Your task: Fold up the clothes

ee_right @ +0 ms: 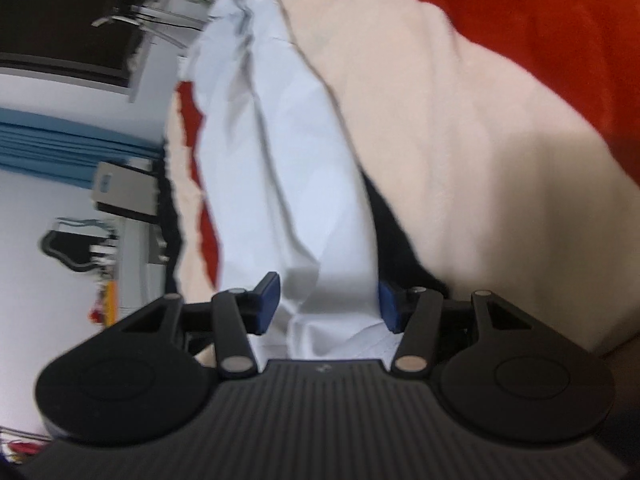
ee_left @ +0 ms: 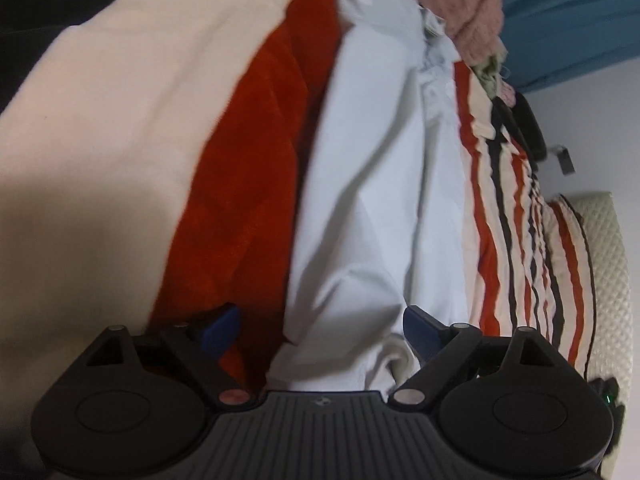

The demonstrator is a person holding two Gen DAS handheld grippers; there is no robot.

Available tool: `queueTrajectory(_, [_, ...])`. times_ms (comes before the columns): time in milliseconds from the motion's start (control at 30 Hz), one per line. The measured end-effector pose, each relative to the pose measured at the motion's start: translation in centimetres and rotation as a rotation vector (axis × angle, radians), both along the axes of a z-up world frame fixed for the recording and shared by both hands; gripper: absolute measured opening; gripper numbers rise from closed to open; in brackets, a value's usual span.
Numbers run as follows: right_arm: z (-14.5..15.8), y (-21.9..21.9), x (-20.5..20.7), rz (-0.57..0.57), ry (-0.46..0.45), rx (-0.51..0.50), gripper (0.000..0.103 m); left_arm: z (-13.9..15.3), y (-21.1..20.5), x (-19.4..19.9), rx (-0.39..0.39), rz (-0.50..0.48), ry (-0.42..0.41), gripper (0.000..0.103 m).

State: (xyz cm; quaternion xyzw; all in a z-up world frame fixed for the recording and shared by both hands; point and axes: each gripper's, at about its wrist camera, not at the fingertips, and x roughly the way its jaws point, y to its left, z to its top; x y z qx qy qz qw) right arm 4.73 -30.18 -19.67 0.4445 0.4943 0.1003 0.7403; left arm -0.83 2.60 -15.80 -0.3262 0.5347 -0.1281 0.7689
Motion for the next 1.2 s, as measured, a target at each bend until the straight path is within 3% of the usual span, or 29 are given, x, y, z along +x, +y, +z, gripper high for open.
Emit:
queueTrajectory(100, [0.3,1.1,-0.4,0.052,0.006,-0.046,0.052,-0.3,-0.9,-1.0,-0.035,-0.063,0.031,0.074])
queueTrajectory(167, [0.6,1.7,-1.0,0.077,0.002,-0.066,0.048,-0.3,-1.4,-1.6,-0.044,-0.099,0.062,0.057])
queueTrajectory(200, [0.8,1.9,-1.3,0.088,-0.003,-0.079,0.046,-0.4,-1.5,-1.9,-0.052,-0.111,0.081,0.044])
queueTrajectory(300, [1.5,2.7,-2.1,0.140,-0.014,-0.124,0.034,-0.4,-1.8,-2.4,-0.039,-0.125,0.097,0.018])
queueTrajectory(333, [1.8,2.9,-2.3,0.162,-0.017,-0.142,0.024,-0.1,-1.7,-2.5,-0.044,-0.115,0.085,0.015])
queueTrajectory(400, [2.7,3.0,-2.7,0.177,-0.029,-0.172,0.017,1.1,-1.1,-2.9,-0.077,-0.095,0.043,0.014])
queueTrajectory(533, [5.3,0.6,-3.4,0.123,-0.117,-0.090,0.010,4.2,0.6,-3.6,-0.149,-0.070,-0.046,0.013])
queueTrajectory(667, [11.1,-1.6,-3.6,0.081,-0.283,-0.013,0.009,10.8,2.4,-3.7,-0.211,-0.040,-0.181,0.012])
queueTrajectory(767, [15.8,-2.0,-3.9,0.079,-0.384,-0.001,0.008,17.0,2.0,-4.2,-0.189,-0.051,-0.287,0.011])
queueTrajectory(867, [18.7,-2.4,-5.3,0.085,-0.460,-0.011,0.007,20.9,1.6,-5.8,-0.180,-0.062,-0.361,0.011])
queueTrajectory(933, [19.1,-2.3,-6.4,0.091,-0.474,-0.011,0.007,21.9,1.4,-7.7,-0.169,-0.069,-0.369,0.011])
queueTrajectory(1033, [18.0,-2.1,-9.2,0.115,-0.448,-0.048,0.007,20.6,1.2,-12.0,-0.143,-0.080,-0.319,0.011])
queueTrajectory(1200, [13.1,-1.9,-13.5,0.100,-0.339,-0.136,0.005,14.8,1.5,-17.1,-0.084,-0.086,-0.208,0.010])
